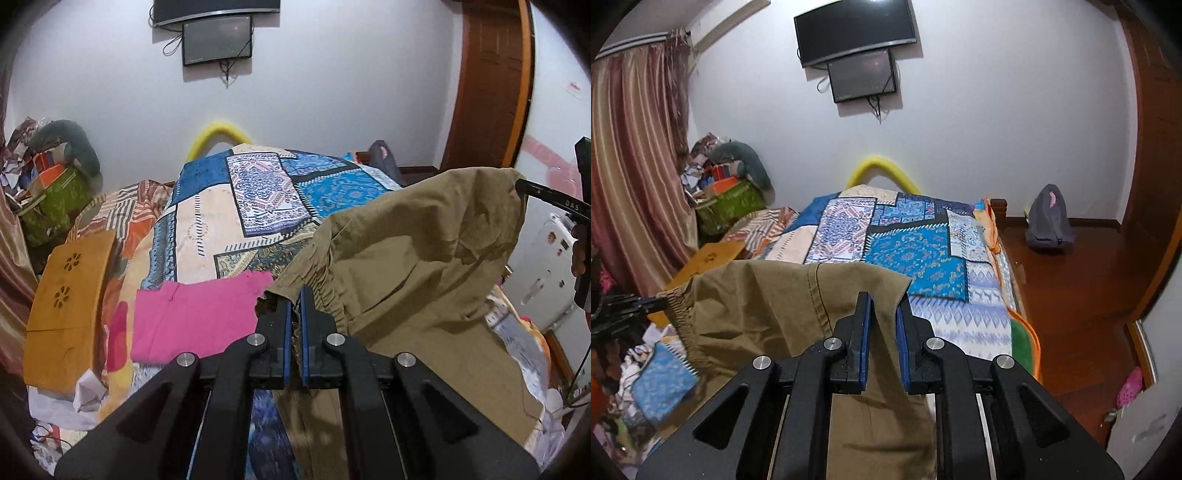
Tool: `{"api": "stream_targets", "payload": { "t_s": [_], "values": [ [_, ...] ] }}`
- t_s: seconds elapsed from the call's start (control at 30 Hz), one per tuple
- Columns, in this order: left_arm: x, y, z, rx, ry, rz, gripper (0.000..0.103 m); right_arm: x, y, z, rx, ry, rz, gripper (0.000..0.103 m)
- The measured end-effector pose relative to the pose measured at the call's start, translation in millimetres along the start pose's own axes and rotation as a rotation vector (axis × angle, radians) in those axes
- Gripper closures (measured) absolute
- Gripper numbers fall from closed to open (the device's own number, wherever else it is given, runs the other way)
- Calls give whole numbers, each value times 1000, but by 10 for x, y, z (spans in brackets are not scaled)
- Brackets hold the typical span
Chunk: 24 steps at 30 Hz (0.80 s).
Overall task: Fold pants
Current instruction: 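Grasp the waistband with the left gripper while the right gripper grasps the leg hem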
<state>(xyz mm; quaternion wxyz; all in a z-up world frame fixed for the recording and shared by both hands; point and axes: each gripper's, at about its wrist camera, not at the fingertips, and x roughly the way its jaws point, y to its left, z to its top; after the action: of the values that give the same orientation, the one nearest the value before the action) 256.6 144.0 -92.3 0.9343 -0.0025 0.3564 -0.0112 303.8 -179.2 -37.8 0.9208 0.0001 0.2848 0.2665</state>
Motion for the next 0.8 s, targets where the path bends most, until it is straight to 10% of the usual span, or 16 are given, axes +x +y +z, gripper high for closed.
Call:
{"api": "stream_targets", "payload": {
  "t_s": [0.8],
  "values": [
    [-911, -322, -1299, 3, 64, -76, 100, -902, 311, -1435, 104, 73, 69, 91]
  ]
}}
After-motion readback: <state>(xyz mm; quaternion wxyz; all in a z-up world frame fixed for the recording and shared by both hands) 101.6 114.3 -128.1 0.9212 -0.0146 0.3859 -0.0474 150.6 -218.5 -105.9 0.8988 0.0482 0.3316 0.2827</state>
